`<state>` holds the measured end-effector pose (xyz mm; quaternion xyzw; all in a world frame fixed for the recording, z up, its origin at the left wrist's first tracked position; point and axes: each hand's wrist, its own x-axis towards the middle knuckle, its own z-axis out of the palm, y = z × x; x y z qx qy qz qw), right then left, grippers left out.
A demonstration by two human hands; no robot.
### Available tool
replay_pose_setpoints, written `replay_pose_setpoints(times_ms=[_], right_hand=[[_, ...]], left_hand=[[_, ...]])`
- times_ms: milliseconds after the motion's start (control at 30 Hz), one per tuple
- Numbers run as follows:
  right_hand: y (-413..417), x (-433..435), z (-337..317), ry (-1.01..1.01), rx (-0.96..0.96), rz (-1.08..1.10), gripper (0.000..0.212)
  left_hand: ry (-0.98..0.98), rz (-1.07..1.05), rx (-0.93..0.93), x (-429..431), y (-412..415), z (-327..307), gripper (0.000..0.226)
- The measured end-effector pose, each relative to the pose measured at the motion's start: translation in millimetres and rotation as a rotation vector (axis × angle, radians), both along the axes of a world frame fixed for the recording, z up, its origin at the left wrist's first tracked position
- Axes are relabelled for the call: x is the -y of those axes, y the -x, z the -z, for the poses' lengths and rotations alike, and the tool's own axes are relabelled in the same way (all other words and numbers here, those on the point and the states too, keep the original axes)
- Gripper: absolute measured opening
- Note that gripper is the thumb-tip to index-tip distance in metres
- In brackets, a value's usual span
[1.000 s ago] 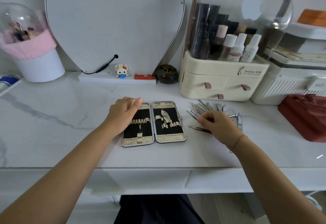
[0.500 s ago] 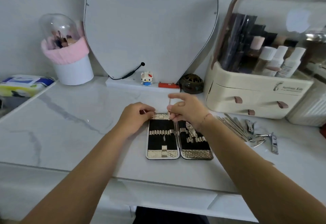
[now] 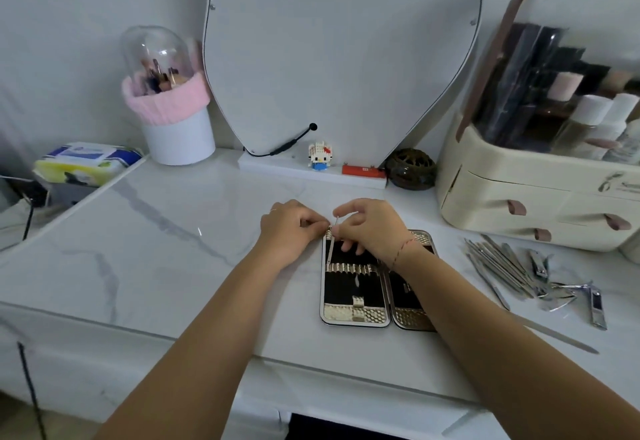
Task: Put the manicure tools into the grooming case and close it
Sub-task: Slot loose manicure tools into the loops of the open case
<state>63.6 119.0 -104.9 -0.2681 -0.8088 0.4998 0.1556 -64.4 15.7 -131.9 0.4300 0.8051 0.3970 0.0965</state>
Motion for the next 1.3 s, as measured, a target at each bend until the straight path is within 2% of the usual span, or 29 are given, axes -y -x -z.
replay_pose_setpoints(times_ms=[267,367,567,767,900,1000,1233,1300], right_hand=[[0,-4,4,-0.114,0.048,-0.056,0.021],[-1,-6,0,-0.072,0.041,-0.108,0.015],[-6,-14,-5,-0.099,0.125,-0.170,0.030],[-9,-15,-2,-0.058,0.085,-0.200,0.022],[-10,-14,-2,-0.048,0.048,-0.210,0.026],[-10,-15,-1,-0.053,0.057,-0.213,0.024],[-7,-16,-1,-0.191,0.158,-0.215,0.023],[-7,-14,-4,-0.271,0.196,-0.242,0.025]], left_hand=[[-0.003,-0.003,0.030,-2,1,1,0.008],[-0.004,0.002,0.032,-1,1,1,0.007],[0.010,0.015,0.008,-1,0,0,0.011],[0.049,0.005,-0.040,-3,1,1,0.016],[0.059,0.046,-0.018,-3,6,1,0.015],[0.070,0.153,0.032,-4,18,-1,0.013],[0.003,0.185,0.028,-4,22,6,0.002],[0.014,0.197,0.022,-4,24,6,0.006]])
